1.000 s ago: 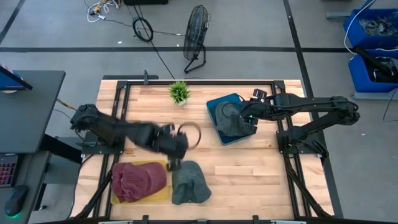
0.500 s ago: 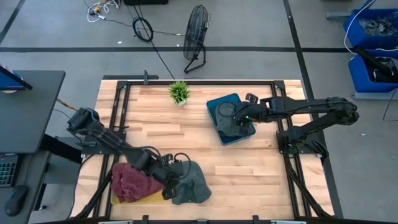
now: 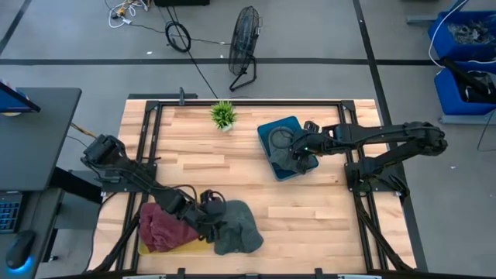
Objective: Pick & Place hat
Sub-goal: Put the black cap into the blue bin
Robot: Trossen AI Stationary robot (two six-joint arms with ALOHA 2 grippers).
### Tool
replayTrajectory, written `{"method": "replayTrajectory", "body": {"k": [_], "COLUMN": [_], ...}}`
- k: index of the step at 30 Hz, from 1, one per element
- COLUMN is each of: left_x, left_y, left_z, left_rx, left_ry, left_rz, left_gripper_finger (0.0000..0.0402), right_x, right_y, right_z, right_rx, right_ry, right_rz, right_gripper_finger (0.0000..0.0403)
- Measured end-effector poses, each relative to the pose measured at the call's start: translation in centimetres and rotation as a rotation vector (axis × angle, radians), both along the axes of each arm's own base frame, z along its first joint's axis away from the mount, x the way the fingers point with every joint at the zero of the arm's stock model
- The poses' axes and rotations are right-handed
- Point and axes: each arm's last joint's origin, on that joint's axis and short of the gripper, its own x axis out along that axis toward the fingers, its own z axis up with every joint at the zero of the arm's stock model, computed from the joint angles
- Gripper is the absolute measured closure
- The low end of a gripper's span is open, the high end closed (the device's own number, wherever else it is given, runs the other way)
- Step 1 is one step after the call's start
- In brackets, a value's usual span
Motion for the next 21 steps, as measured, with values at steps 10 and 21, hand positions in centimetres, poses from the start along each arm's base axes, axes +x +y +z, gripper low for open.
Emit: {"method": "replayTrajectory", "body": {"k": [10, 21], "left_x": [0.2, 0.8], "left_y": [-0.9, -1.5], "left_z": [0.4, -2.2], "left_rx": [-0.064, -0.010], "left_ry": [-0.113, -0.069], "left_rz": [-0.032, -0.055], "left_gripper_finger": [0.0215, 0.0218], "right_x": [0.0, 0.1], "right_y": [0.0, 0.0], "right_z": [0.0, 0.1], "right_rx": [-0.012, -0.014], "right_ry": [0.003, -0.006], "right_rz": [0.019, 0.020], "right_gripper_finger": [0.0224, 0.0224]}}
